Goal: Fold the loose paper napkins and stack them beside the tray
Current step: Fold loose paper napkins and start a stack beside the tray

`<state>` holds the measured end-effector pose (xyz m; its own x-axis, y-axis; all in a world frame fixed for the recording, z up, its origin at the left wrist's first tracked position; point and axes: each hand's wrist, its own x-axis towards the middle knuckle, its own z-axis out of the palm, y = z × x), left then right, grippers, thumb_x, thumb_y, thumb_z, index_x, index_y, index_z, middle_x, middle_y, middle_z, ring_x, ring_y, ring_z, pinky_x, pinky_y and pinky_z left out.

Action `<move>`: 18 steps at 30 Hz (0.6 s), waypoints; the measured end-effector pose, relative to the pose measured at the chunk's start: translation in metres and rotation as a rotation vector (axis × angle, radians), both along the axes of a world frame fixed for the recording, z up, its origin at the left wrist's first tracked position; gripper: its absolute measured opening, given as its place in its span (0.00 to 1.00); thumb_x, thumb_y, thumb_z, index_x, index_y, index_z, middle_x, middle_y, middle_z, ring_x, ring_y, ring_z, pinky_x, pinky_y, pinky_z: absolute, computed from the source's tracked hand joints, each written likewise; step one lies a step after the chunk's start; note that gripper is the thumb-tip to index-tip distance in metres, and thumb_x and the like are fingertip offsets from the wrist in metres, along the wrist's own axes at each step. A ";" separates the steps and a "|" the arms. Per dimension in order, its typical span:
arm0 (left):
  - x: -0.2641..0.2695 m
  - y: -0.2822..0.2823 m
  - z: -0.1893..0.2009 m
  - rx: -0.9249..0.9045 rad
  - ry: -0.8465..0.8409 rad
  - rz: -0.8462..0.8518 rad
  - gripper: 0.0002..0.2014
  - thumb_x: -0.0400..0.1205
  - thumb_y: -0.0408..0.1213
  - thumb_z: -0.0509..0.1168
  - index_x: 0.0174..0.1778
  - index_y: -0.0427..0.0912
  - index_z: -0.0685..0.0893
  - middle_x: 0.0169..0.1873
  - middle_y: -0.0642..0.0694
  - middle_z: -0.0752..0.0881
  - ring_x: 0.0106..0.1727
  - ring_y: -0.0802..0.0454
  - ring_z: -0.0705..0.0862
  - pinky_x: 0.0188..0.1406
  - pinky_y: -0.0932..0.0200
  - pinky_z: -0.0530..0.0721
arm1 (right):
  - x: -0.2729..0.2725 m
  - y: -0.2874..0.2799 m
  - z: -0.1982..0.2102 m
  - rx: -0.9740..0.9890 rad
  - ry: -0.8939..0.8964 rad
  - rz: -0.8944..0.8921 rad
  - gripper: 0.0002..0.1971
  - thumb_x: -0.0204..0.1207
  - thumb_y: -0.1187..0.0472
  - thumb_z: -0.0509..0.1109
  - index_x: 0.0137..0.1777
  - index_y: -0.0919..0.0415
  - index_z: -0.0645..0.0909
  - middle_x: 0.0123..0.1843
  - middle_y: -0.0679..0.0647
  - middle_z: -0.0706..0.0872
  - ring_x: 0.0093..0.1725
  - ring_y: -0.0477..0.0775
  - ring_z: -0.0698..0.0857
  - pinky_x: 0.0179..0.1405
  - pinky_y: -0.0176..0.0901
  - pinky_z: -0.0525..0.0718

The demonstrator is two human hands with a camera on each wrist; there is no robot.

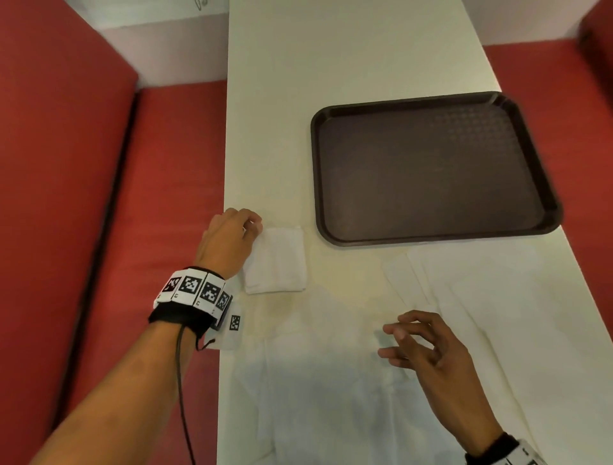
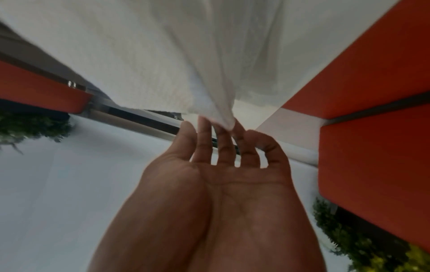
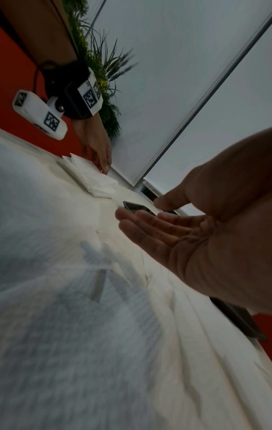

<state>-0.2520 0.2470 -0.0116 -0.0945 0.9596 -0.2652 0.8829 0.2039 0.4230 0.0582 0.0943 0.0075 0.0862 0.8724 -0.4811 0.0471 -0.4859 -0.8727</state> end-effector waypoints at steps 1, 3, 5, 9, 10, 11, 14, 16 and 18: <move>0.002 -0.003 0.003 0.014 0.044 0.004 0.12 0.89 0.44 0.60 0.65 0.49 0.83 0.58 0.46 0.83 0.63 0.43 0.77 0.64 0.41 0.78 | 0.002 0.000 0.001 0.009 -0.020 0.009 0.08 0.79 0.59 0.70 0.56 0.55 0.81 0.51 0.50 0.92 0.42 0.57 0.93 0.48 0.47 0.91; 0.007 -0.009 0.012 0.051 0.110 0.008 0.15 0.88 0.46 0.62 0.69 0.49 0.81 0.62 0.46 0.81 0.65 0.42 0.75 0.65 0.42 0.76 | 0.011 0.001 0.003 0.057 -0.128 0.042 0.06 0.79 0.59 0.71 0.55 0.50 0.81 0.50 0.45 0.91 0.44 0.49 0.93 0.48 0.41 0.89; 0.016 -0.018 0.025 0.076 0.098 -0.016 0.15 0.87 0.44 0.64 0.70 0.50 0.81 0.62 0.47 0.81 0.66 0.43 0.75 0.64 0.44 0.76 | 0.028 0.005 0.001 0.146 -0.347 0.098 0.08 0.79 0.59 0.73 0.54 0.47 0.82 0.50 0.40 0.89 0.48 0.42 0.89 0.48 0.33 0.84; 0.065 -0.049 0.073 -0.023 -0.351 -0.055 0.08 0.86 0.42 0.65 0.58 0.55 0.86 0.53 0.58 0.86 0.53 0.62 0.84 0.53 0.68 0.81 | 0.065 0.022 -0.023 0.297 -0.916 0.328 0.18 0.74 0.57 0.78 0.64 0.51 0.83 0.60 0.50 0.83 0.56 0.55 0.80 0.53 0.47 0.77; 0.081 -0.061 0.087 -0.103 -0.505 -0.068 0.07 0.86 0.42 0.65 0.56 0.56 0.87 0.50 0.58 0.88 0.52 0.62 0.85 0.51 0.70 0.81 | 0.069 0.025 -0.030 0.291 -1.022 0.401 0.20 0.72 0.56 0.79 0.64 0.52 0.83 0.60 0.54 0.82 0.55 0.58 0.80 0.50 0.49 0.77; 0.095 -0.073 0.097 -0.182 -0.614 -0.102 0.07 0.85 0.43 0.66 0.55 0.57 0.88 0.49 0.57 0.89 0.51 0.61 0.87 0.53 0.68 0.81 | 0.071 0.027 -0.035 0.286 -1.094 0.459 0.21 0.71 0.55 0.80 0.64 0.52 0.84 0.59 0.55 0.82 0.54 0.60 0.80 0.48 0.51 0.78; 0.129 -0.103 0.100 -0.291 -0.624 -0.234 0.06 0.85 0.46 0.66 0.54 0.60 0.87 0.47 0.61 0.88 0.50 0.61 0.88 0.50 0.70 0.81 | 0.071 0.024 -0.045 0.337 -1.172 0.503 0.20 0.67 0.56 0.82 0.60 0.53 0.87 0.55 0.55 0.84 0.51 0.60 0.83 0.43 0.53 0.82; 0.146 -0.119 0.092 -0.295 -0.578 -0.246 0.06 0.85 0.46 0.66 0.54 0.59 0.87 0.46 0.63 0.87 0.47 0.63 0.86 0.45 0.74 0.79 | 0.073 0.020 -0.051 0.386 -1.176 0.479 0.18 0.67 0.60 0.82 0.58 0.55 0.87 0.51 0.54 0.86 0.48 0.60 0.84 0.41 0.52 0.83; 0.161 -0.132 0.081 -0.324 -0.584 -0.218 0.05 0.85 0.45 0.67 0.54 0.58 0.87 0.45 0.62 0.87 0.46 0.63 0.86 0.43 0.75 0.78 | 0.075 0.016 -0.055 0.426 -1.087 0.441 0.14 0.70 0.65 0.80 0.56 0.57 0.88 0.49 0.54 0.86 0.46 0.60 0.85 0.39 0.51 0.84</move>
